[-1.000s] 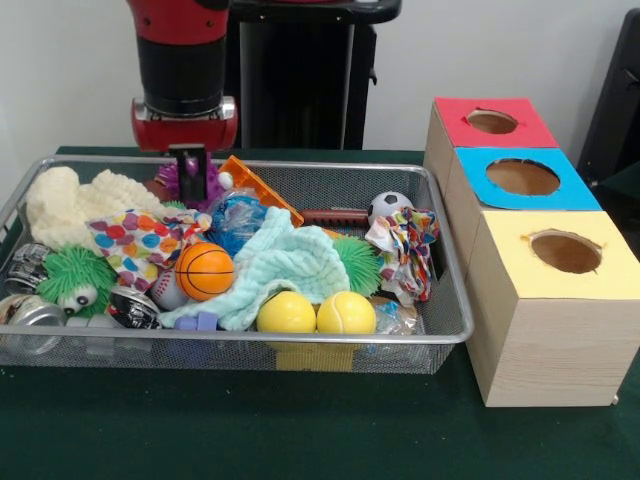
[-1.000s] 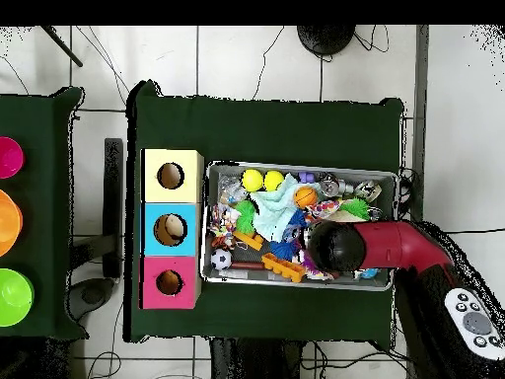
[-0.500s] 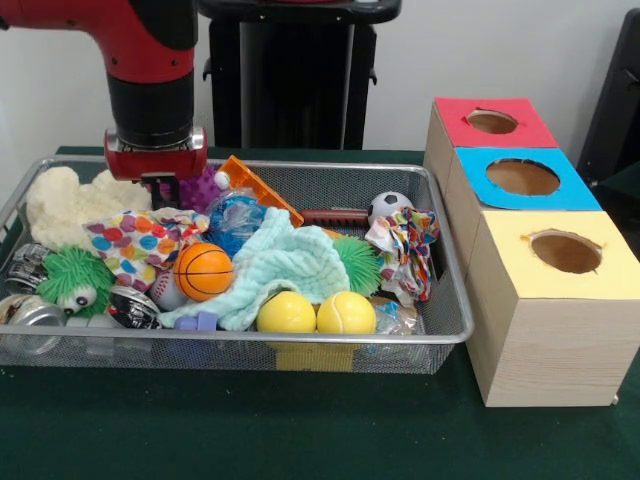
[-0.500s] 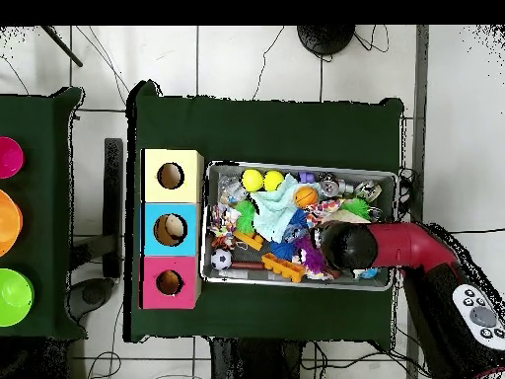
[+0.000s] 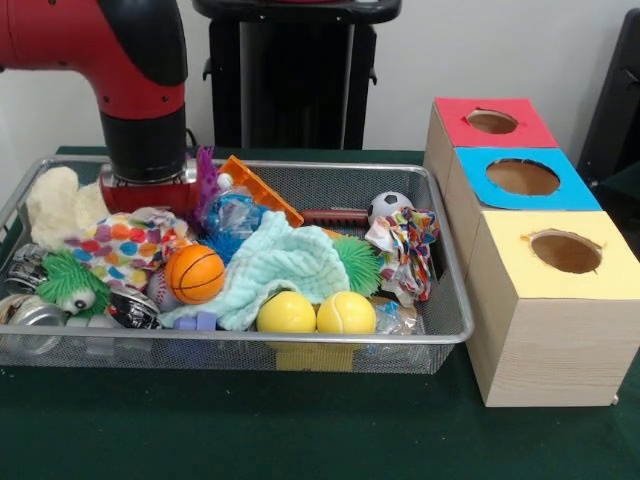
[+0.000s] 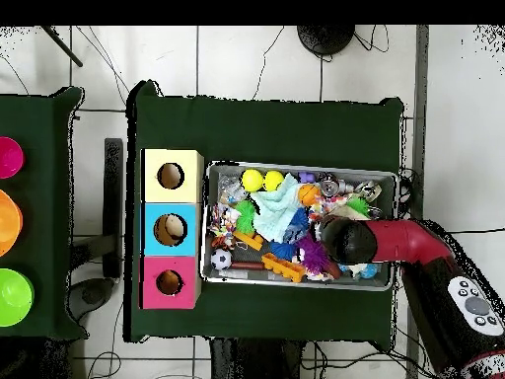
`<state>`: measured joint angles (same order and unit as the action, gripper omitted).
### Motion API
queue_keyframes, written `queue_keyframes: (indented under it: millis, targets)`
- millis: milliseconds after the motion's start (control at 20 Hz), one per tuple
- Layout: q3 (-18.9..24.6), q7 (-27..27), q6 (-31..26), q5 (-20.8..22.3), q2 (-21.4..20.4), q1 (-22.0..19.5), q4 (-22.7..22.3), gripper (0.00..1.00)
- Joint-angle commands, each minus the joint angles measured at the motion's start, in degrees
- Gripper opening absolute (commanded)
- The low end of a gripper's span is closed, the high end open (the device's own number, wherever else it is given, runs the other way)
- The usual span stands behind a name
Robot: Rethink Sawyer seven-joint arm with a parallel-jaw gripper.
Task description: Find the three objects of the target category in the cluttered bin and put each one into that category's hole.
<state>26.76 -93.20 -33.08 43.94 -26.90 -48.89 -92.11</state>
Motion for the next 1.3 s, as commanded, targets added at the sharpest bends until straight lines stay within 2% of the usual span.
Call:
queue_keyframes:
  millis: [50,200,350,500,850,1300]
  targets:
    - [1.2,11.3,4.6,7.7,12.1,-1.4,5.5,0.0]
    - [0.3,7.6,5.9,7.1,11.4,-0.1,1.9,0.0]
    - [-1.0,2.0,7.8,5.9,9.1,2.5,-3.4,0.0]
    - [-2.7,-3.1,9.9,5.2,7.3,5.5,-6.9,0.0]
    - [-7.0,-10.2,13.7,2.9,4.2,12.4,-11.1,0.0]
    - [-11.7,-15.0,18.8,-2.1,2.7,19.7,-15.1,0.0]
